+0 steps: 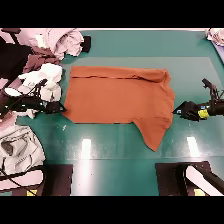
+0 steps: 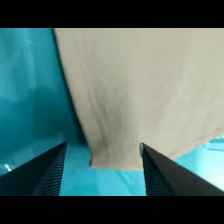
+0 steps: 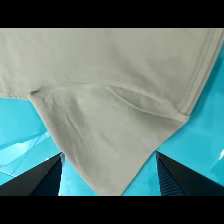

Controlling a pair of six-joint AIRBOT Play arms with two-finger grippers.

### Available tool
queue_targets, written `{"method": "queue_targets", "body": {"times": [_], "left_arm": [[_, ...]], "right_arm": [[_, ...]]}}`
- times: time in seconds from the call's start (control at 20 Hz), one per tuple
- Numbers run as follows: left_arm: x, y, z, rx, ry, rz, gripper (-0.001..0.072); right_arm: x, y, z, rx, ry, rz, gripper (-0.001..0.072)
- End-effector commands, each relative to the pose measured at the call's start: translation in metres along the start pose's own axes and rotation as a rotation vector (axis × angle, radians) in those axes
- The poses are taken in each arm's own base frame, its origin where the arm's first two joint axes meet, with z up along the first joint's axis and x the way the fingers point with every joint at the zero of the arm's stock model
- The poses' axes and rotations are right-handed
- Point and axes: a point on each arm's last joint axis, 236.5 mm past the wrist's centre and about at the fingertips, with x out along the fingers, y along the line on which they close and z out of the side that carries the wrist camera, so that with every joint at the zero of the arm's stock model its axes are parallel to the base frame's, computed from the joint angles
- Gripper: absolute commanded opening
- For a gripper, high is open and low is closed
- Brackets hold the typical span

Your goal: Fold the shirts.

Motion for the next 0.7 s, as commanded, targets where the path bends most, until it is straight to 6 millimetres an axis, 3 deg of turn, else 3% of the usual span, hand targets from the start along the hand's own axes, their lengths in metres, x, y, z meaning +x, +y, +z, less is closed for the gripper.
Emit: {"method": "queue_targets", "body": {"times": [0.0,0.05,0.2,0.35,0.5,0.65], "left_arm": [[0.011,-0.009,-0.005,0.027,0.031,-0.031,0.0413],[0.015,-0.013,-0.006,0.045,0.040,-0.030,0.0412],[0.022,-0.021,-0.001,0.072,0.031,-0.026,0.0039],[0.018,-0.024,0.010,0.056,0.001,-0.028,0.0024],[0.012,-0.028,0.024,0.043,-0.032,-0.031,0.0025],[0.009,-0.029,0.031,0.039,-0.051,-0.029,0.0025]], "right_arm": [[0.000,0.001,-0.005,0.016,0.004,0.001,0.0649],[0.000,0.002,-0.005,0.017,0.005,0.002,0.0649],[0.000,0.002,-0.008,0.022,0.019,0.005,0.0649],[0.001,-0.004,-0.012,0.018,0.036,-0.023,0.0649],[0.011,-0.020,-0.035,-0.010,0.168,-0.125,0.0673],[0.030,-0.013,-0.042,-0.083,0.243,-0.148,0.0675]]}}
